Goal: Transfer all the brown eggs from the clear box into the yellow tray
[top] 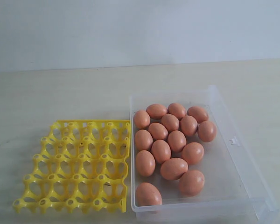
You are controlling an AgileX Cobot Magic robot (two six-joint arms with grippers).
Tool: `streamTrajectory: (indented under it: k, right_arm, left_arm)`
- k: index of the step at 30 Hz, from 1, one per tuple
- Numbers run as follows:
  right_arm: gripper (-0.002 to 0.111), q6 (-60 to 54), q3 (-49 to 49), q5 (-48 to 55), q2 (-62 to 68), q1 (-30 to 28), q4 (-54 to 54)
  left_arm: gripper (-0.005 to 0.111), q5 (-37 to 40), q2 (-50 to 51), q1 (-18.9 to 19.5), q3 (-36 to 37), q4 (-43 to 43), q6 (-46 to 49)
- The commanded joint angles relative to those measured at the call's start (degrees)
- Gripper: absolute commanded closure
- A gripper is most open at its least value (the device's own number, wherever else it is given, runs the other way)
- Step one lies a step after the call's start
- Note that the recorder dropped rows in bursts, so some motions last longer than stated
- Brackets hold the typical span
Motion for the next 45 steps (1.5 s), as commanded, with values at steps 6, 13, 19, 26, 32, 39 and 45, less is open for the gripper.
streamTrajectory:
  k: [6,13,19,26,32,39,45]
  right_arm:
    - [0.108,-6.55,-15.62,20.25,21.27,4.91,5.26]
    - [0.108,-15.28,-23.03,29.29,36.54,10.36,0.63]
    - [0.099,-3.51,-28.26,32.68,47.90,10.36,8.90]
    - [0.071,5.51,-29.79,33.86,60.36,10.36,14.73]
    - [0.057,-8.82,-30.27,33.54,65.88,10.36,13.98]
    - [0.057,-2.15,-34.94,33.90,72.02,10.58,10.50]
    - [0.057,2.21,-41.38,34.79,77.38,15.79,3.87]
  left_arm:
    - [0.107,-0.05,0.25,0.15,-0.26,0.17,0.18]
    - [0.107,-0.05,0.25,0.15,-0.26,0.17,0.18]
    - [0.107,-0.05,0.25,0.15,-0.26,0.17,0.18]
    - [0.107,-0.05,0.25,0.15,-0.26,0.17,0.18]
    - [0.107,-0.05,0.25,0.15,-0.26,0.17,0.18]
    - [0.107,-0.05,0.25,0.15,-0.26,0.17,0.18]
    - [0.107,-0.05,0.25,0.15,-0.26,0.17,0.18]
